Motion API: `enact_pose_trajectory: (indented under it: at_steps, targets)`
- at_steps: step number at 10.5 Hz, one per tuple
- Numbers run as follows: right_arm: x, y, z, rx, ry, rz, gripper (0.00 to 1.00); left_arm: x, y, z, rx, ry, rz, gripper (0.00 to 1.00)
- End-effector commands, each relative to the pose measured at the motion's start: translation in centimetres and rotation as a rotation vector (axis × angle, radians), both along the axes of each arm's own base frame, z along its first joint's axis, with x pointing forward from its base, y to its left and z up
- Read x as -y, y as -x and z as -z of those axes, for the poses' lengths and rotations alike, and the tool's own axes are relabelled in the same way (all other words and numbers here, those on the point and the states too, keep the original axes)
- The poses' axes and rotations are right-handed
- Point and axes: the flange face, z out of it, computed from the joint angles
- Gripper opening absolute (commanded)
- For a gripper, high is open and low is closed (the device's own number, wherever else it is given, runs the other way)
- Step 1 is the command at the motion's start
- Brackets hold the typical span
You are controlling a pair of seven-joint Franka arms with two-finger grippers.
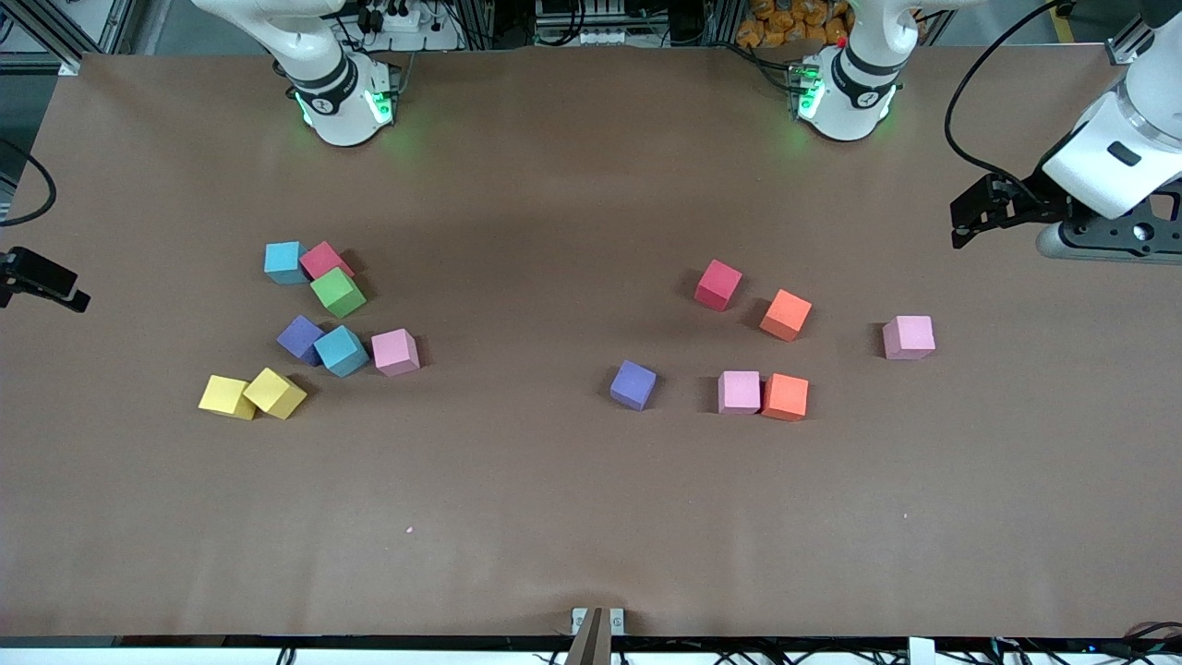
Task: Form number 2 with 11 blocks
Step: 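Move the left gripper toward the orange cube beside the pink cubes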
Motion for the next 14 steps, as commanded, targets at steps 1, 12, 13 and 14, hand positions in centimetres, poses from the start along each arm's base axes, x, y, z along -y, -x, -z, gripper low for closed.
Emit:
enact_pose_trajectory:
  at_steps: [1,12,13,14]
  targets:
    - [0.0,-0.1,-0.4,0.005,-0.010,0.008,1.00,0.0,-0.1,-0.5,-0.002,-0.008,-0.006,1.00]
    - [-0.2,0.0,-2.8,0.045,0.005,-0.004,1.00,-1.6,-4.4,8.1,-0.125,0.083,-0.083,1.00]
    - [-0.4,0.0,-2.8,0.046,0.005,-0.008,1.00,-1.3,-4.7,9.1,-0.137,0.078,-0.078,1.00]
    - [-0.9,-0.1,-2.8,0.049,0.008,-0.015,1.00,-1.2,-5.0,9.6,-0.133,0.079,-0.077,1.00]
